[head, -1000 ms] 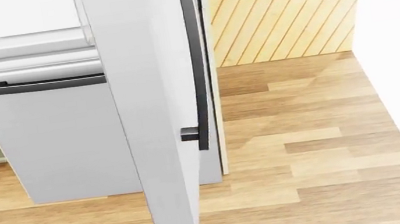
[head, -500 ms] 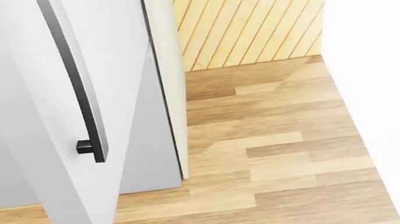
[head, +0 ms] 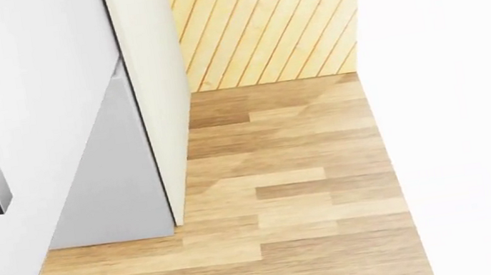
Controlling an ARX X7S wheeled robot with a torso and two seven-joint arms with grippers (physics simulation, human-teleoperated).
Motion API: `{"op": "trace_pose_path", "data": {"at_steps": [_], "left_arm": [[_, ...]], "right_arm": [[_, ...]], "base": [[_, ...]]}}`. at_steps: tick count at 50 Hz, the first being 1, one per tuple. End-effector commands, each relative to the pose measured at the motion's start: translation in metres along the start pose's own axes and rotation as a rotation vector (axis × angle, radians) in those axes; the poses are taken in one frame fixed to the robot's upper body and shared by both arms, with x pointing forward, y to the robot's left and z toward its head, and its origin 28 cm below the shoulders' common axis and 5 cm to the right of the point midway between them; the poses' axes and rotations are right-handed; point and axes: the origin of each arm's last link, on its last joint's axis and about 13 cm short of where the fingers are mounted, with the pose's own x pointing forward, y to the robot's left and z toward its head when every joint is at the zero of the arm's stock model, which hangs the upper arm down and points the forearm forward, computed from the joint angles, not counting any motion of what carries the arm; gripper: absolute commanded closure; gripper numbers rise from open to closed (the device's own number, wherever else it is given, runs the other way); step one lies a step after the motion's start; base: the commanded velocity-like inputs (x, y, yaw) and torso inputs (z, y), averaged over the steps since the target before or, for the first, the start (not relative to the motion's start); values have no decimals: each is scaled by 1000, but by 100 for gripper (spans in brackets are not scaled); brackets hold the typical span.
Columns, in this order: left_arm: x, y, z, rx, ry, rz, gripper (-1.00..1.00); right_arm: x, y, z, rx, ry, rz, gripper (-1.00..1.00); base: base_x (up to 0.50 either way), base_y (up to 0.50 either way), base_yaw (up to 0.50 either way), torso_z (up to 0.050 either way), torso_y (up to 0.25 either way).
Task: Close the fridge door
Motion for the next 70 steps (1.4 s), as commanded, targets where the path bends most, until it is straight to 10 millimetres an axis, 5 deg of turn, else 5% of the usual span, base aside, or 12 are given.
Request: {"op": "trace_pose_path", "data": {"at_steps": [1,10,70], "left_arm": [[0,0,0,0,0,0,-100],[0,0,1,-1,-1,-1,-100],[1,-1,1,-4,-2,-2,-100]], "right_arm": [[0,0,0,-5,-4,1,-100],[3,0,0,3,64,13,-100],[4,0,-1,-13,57,9,-100]], "base": [[0,-484,0,0,0],[31,0,0,0,0],[500,-1,0,0,0]]}}
